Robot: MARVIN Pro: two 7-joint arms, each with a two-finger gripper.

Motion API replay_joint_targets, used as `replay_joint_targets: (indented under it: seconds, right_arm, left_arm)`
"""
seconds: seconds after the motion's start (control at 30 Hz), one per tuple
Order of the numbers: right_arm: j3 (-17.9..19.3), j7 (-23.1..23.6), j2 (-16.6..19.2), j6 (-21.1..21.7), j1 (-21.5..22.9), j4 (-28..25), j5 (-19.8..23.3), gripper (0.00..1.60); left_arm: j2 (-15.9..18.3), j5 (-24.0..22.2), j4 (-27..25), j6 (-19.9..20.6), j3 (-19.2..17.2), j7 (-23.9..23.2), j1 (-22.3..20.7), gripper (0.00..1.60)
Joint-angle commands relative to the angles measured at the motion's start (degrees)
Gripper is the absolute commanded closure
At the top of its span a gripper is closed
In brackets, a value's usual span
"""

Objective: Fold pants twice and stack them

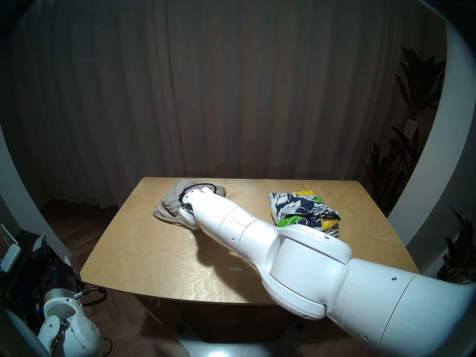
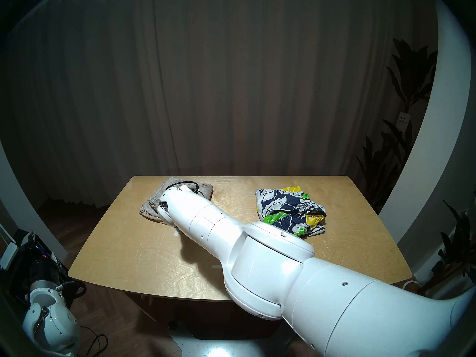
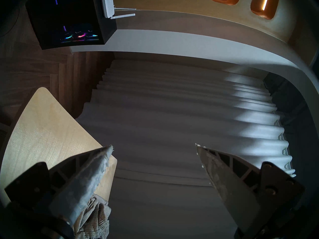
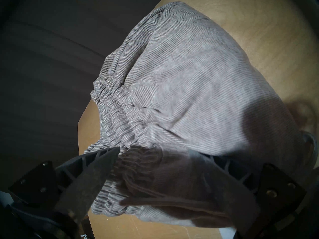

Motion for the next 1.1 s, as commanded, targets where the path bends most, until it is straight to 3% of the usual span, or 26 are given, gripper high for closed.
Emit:
replay_joint_targets:
  seconds: [0.0,1.07]
  right_arm:
    - [-0.2,-3.1,2.4,0.9,-1.7,-1.5,0.4,0.0]
    - [-0.9,-11.1,10.9,4.6,-5.0,-12.0,3.1,0.0]
  left_arm:
    - [0.6,0.5,-0.8,-0.1,0.0,-0.1,-0.7,0.0]
    - [1.8,0.2,-0.8,0.8,2.2,1.9,-3.1,0.0]
